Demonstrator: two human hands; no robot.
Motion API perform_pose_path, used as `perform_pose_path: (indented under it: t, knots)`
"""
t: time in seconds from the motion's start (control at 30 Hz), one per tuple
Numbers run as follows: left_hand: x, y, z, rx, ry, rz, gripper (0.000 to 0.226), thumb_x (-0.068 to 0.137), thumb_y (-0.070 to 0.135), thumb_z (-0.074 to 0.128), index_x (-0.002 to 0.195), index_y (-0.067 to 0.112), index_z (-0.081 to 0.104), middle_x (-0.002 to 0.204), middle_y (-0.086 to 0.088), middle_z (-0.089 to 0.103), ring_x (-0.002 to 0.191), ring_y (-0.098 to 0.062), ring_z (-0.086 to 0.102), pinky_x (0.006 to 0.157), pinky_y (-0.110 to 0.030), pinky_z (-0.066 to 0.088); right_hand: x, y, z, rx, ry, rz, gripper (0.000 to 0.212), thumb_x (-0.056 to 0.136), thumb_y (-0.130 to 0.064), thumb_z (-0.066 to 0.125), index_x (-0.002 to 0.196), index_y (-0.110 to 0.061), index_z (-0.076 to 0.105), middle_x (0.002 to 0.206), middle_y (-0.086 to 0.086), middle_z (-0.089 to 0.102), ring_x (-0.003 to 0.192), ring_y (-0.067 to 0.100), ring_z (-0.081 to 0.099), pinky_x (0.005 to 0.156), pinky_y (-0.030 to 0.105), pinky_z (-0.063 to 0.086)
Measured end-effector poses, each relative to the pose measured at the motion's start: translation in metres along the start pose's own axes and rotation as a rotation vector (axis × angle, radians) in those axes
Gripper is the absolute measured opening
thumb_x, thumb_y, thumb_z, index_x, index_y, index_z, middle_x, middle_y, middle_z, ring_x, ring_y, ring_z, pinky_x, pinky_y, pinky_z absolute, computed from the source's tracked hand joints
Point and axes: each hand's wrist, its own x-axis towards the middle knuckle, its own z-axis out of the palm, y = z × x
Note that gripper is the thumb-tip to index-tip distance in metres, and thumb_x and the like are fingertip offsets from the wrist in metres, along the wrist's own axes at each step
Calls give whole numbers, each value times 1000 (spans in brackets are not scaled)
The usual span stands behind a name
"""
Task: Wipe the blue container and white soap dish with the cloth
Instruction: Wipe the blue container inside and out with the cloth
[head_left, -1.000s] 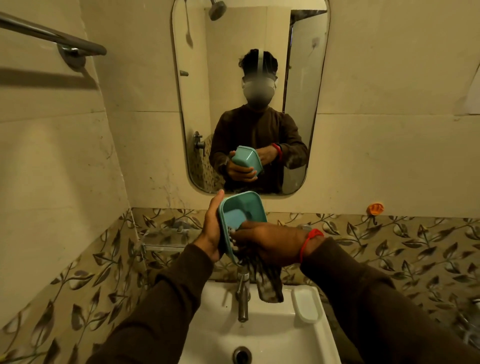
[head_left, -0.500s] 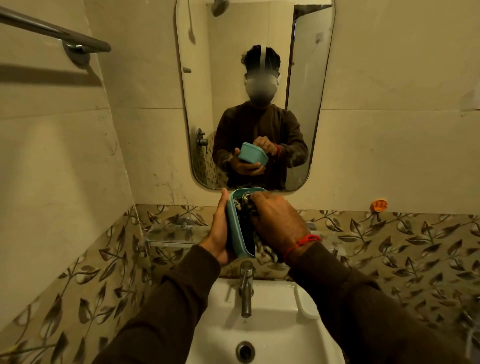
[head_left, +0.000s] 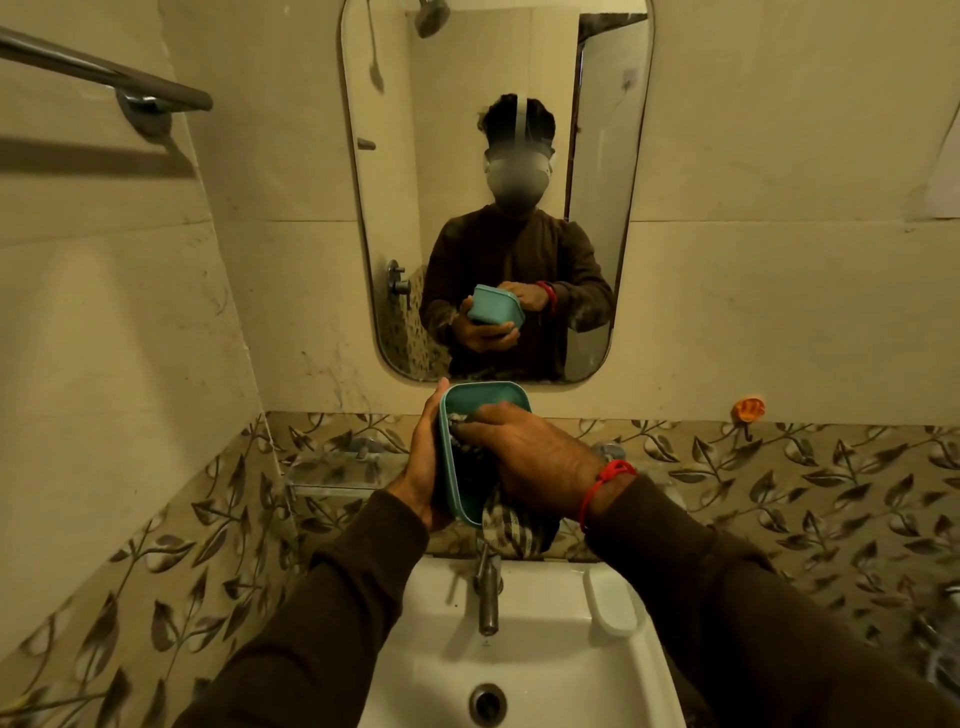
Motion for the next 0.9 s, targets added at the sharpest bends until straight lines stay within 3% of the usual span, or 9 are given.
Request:
perform_pose_path:
  t: [0.13,0.23,0.43,0.53,0.7,0.9]
  knots:
    - [3,15,-1,139,-64,-26,79,90,73,45,109,3,76,102,-18,75,92,-29,73,77,-37,58,-7,-10,1,-61,-194,-103,42,90,-13,63,131,-15,55,131,7,58,123,25,47,107,39,38]
    - [4,13,-3,141,-72,-51,75,89,70,44,100,5,80,93,-15,77,83,-26,75,68,-33,59,-8,-10,1,-132,-230,-111,44,91,-16,61,134,-18,52,134,5,55,124,24,45,105,42,38]
    - [3,9,-2,109,-61,-55,76,90,71,42,100,6,80,99,-15,77,87,-27,75,73,-35,61,-5,-12,-2,-132,-264,-112,41,94,-15,58,134,-18,52,131,7,55,122,26,50,103,43,42]
    - [4,7,-1,81,-28,-38,72,92,68,41,97,8,81,98,-13,75,86,-25,74,76,-35,60,-4,-15,-1,-139,-180,-87,38,92,-16,60,129,-17,54,123,7,59,116,26,56,96,44,49]
    - [2,7,-3,39,12,-23,72,95,69,38,100,10,80,92,-11,75,81,-25,74,66,-34,60,0,-14,2,-232,36,-110,32,90,-18,63,121,-14,57,114,7,65,108,27,60,91,42,50]
    - [-2,-1,1,26,40,18,65,91,71,46,108,17,79,106,-14,77,98,-27,75,75,-39,60,3,-9,3,-297,283,-40,34,72,-14,78,103,-7,66,94,11,67,87,31,64,75,41,51]
